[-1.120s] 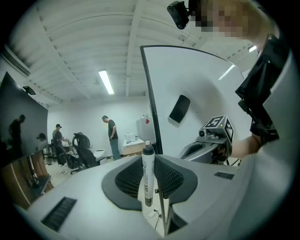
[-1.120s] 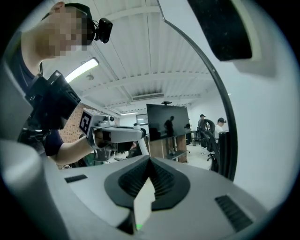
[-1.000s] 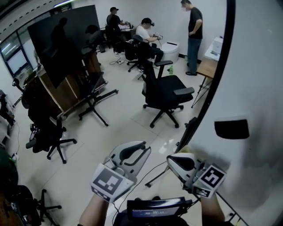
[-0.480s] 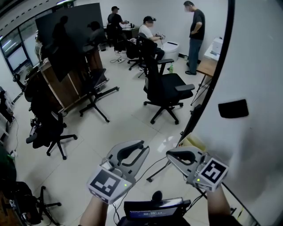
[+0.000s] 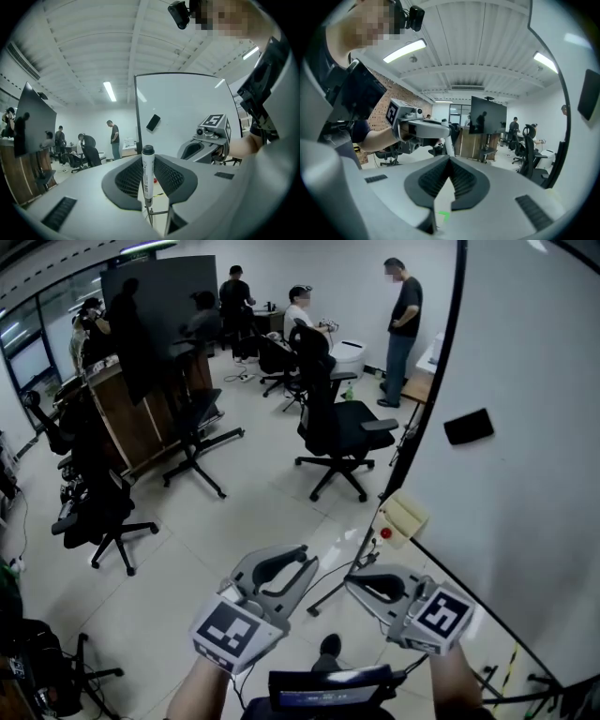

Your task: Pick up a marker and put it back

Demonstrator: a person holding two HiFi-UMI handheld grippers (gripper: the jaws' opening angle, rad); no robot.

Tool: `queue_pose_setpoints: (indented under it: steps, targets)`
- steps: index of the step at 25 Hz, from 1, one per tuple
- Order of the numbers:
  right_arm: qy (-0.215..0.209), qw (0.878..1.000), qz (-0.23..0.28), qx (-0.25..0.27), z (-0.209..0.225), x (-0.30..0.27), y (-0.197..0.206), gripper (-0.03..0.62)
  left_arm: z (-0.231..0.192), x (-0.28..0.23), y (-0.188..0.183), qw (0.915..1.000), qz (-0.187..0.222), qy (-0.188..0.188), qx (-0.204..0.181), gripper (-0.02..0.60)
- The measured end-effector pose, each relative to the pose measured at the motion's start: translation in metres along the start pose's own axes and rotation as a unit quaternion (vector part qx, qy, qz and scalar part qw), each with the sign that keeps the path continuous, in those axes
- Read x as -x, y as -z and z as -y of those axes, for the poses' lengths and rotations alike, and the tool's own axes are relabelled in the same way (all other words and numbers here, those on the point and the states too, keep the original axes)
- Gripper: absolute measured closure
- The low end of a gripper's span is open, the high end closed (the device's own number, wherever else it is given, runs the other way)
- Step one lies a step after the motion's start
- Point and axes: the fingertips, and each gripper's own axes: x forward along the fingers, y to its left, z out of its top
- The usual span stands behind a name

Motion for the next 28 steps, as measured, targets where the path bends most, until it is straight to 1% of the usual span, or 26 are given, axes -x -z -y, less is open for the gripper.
queue_pose_setpoints:
  steps: [5,8,16,21,24,28]
  targets:
    - [0.01,1.0,0.003,0.003,-0.033,0.005,-0.015,0.58,0.017,0.036,-0.012,0.9999,0.011,-0.001,-0.011,0.508]
    - [0.011,1.0,0.003,0.018,-0.047,0.003,-0.022,0.58,0.022,0.051,-0.015,0.9998,0.017,-0.001,-0.014,0.508]
    - [0.015,1.0,0.003,0.025,-0.062,0.005,-0.028,0.58,0.031,0.065,-0.008,0.9999,0.003,0.007,-0.011,0.508]
    - [0.016,0.999,0.012,0.029,-0.063,0.03,-0.029,0.579,0.051,0.06,-0.017,0.9999,0.009,0.012,-0.008,0.508]
    - [0.017,0.999,0.016,0.025,-0.065,0.052,-0.025,0.58,0.071,0.055,-0.019,0.9999,0.007,0.013,-0.005,0.508]
    - [0.013,1.0,0.015,0.015,-0.073,0.09,-0.017,0.58,0.104,0.051,-0.024,1.0,0.004,0.004,0.0,0.508]
